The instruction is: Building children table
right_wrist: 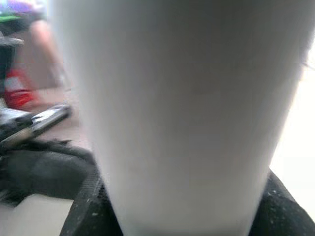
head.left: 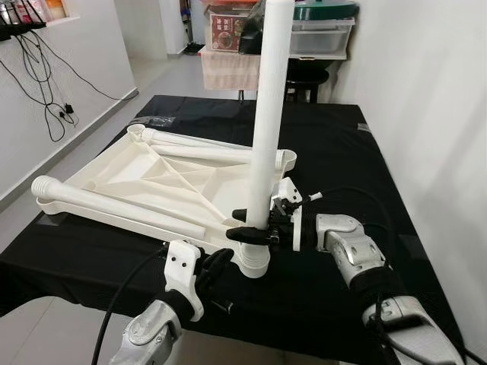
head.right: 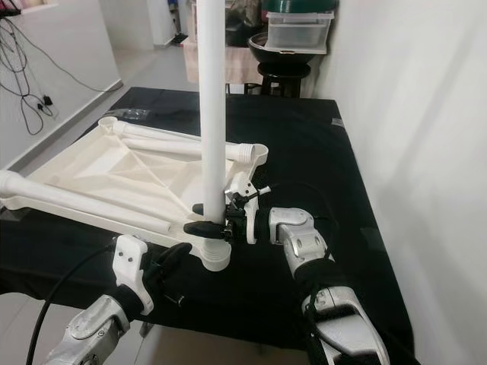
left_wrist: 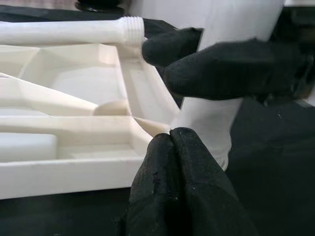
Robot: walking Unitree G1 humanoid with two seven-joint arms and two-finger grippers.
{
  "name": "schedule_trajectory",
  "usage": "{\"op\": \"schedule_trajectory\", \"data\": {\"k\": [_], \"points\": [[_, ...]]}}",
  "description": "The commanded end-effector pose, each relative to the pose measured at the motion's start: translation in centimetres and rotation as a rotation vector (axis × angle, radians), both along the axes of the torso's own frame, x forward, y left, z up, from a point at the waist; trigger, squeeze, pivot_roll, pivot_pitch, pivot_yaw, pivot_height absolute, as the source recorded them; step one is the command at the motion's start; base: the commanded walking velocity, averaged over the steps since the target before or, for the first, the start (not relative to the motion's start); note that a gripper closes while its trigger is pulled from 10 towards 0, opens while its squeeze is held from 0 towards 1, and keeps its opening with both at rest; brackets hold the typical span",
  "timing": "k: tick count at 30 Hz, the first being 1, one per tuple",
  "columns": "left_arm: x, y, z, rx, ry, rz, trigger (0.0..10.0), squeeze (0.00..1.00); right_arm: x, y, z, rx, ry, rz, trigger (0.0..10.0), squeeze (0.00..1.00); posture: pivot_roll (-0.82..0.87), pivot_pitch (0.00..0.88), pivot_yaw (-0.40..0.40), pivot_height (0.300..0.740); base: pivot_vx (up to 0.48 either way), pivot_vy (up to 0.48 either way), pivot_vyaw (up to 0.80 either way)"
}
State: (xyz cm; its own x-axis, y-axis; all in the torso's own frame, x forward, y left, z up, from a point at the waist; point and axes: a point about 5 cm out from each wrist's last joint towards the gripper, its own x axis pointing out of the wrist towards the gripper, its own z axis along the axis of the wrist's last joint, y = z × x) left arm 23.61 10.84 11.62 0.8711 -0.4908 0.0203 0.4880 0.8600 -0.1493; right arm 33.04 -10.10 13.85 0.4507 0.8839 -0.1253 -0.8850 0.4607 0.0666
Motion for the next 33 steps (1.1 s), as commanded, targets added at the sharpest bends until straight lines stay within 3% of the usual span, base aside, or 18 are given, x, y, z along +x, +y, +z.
{"op": "schedule_trajectory", "data": {"k": [1, 2, 3, 4, 5, 9, 14, 15, 17, 18, 21, 24, 26, 30, 31, 32, 33], "points": [[-0.1, 0.1, -0.1, 0.003, 0.013, 0.004, 10.0, 0.00, -0.1, 0.0, -2.7, -0.052, 0.097, -0.385, 0.0, 0.00, -0.01, 0.000, -0.027, 0.740, 0.000, 0.000, 0.00], [-0.1, 0.2, -0.1, 0.004, 0.012, 0.005, 10.0, 0.00, -0.4, -1.0, -3.8, -0.072, 0.141, -0.681, 0.0, 0.00, -0.01, 0.000, -0.027, 0.740, 0.000, 0.000, 0.00], [-0.1, 0.3, 0.0, 0.004, 0.011, 0.007, 10.0, 0.00, -1.1, -0.6, -3.7, -0.088, 0.096, -0.708, 0.0, 0.00, -0.01, 0.000, -0.017, 0.740, 0.000, 0.000, 0.00], [-0.1, 0.3, 0.0, 0.004, 0.011, 0.007, 10.0, 0.00, -1.1, -0.6, -3.7, -0.088, 0.096, -0.708, 0.0, 0.00, -0.01, 0.000, -0.017, 0.740, 0.000, 0.000, 0.00], [-0.1, 0.4, 0.1, 0.004, 0.010, 0.008, 10.0, 0.00, -1.2, -0.3, -3.0, -0.126, 0.015, -0.683, 0.0, 0.00, -0.02, 0.000, -0.011, 0.740, 0.000, 0.000, 0.00], [0.0, 0.5, 0.2, 0.004, 0.010, 0.006, 10.0, 0.00, 0.2, -0.8, -2.9, -0.069, 0.088, -0.632, 0.0, 0.00, -0.01, 0.000, -0.005, 0.740, 0.000, 0.000, 0.00], [0.0, 0.6, 0.3, 0.005, 0.008, 0.015, 10.0, 0.00, 0.3, 0.0, -2.6, -0.065, 0.069, -0.587, 0.0, 0.00, -0.01, 0.000, 0.000, 0.740, 0.000, 0.000, 0.00], [0.1, 0.6, 0.3, 0.005, 0.007, 0.016, 10.0, 0.00, 0.3, 0.1, -2.3, -0.043, 0.057, -0.575, 10.0, 0.00, -0.01, 0.000, -0.002, 0.740, 0.000, 0.000, 0.00], [0.1, 0.7, 0.3, 0.005, 0.007, 0.016, 10.0, 0.00, 0.4, 0.2, -2.0, -0.026, 0.052, -0.569, 10.0, 0.00, -0.01, 0.000, -0.002, 0.740, 0.000, 0.000, 0.00], [0.2, 0.6, 0.3, 0.006, 0.008, 0.013, 10.0, 0.00, 0.1, 0.7, -1.4, -0.001, 0.039, -0.506, 10.0, 1.00, -0.01, 0.000, 0.002, 0.740, 0.000, 0.000, 0.00], [0.3, 0.5, 0.2, 0.008, 0.010, 0.007, 10.0, 0.00, -0.2, 1.8, 1.3, 0.117, -0.008, -0.235, 10.0, 1.00, 0.00, 0.000, -0.001, 0.740, 0.000, 0.000, 0.00], [0.4, 0.5, 0.2, 0.008, 0.010, 0.006, 10.0, 0.00, -0.2, 1.8, 2.1, 0.136, -0.025, -0.179, 10.0, 1.00, 0.00, 0.000, -0.004, 0.740, 0.000, 0.000, 0.00], [0.4, 0.5, 0.2, 0.009, 0.011, 0.007, 10.0, 0.00, 0.1, 1.3, 3.3, 0.123, -0.062, -0.020, 10.0, 1.00, 0.01, 0.000, -0.009, 0.740, 0.000, 0.000, 0.00], [0.5, 0.5, 0.2, 0.009, 0.011, 0.007, 10.0, 0.00, 0.2, 1.0, 3.6, 0.109, -0.072, 0.038, 10.0, 1.00, 0.01, 0.000, -0.009, 0.740, 0.000, 0.000, 0.00], [0.5, 0.5, 0.2, 0.009, 0.011, 0.008, 10.0, 0.00, 0.5, 0.6, 3.8, 0.087, -0.075, 0.088, 10.0, 0.64, 0.01, 0.000, -0.018, 0.740, 0.000, 0.000, 0.00], [0.5, 0.5, 0.2, 0.009, 0.011, 0.009, 10.0, 0.00, 0.7, 0.2, 3.9, 0.064, -0.073, 0.141, 10.0, 0.00, 0.02, 0.000, -0.021, 0.740, 0.000, 0.000, 0.00], [0.5, 0.5, 0.2, 0.009, 0.011, 0.009, 10.0, 0.00, 0.7, 0.2, 3.9, 0.064, -0.073, 0.141, 10.0, 0.00, 0.02, 0.000, -0.021, 0.740, 0.000, 0.000, 0.00]]}}
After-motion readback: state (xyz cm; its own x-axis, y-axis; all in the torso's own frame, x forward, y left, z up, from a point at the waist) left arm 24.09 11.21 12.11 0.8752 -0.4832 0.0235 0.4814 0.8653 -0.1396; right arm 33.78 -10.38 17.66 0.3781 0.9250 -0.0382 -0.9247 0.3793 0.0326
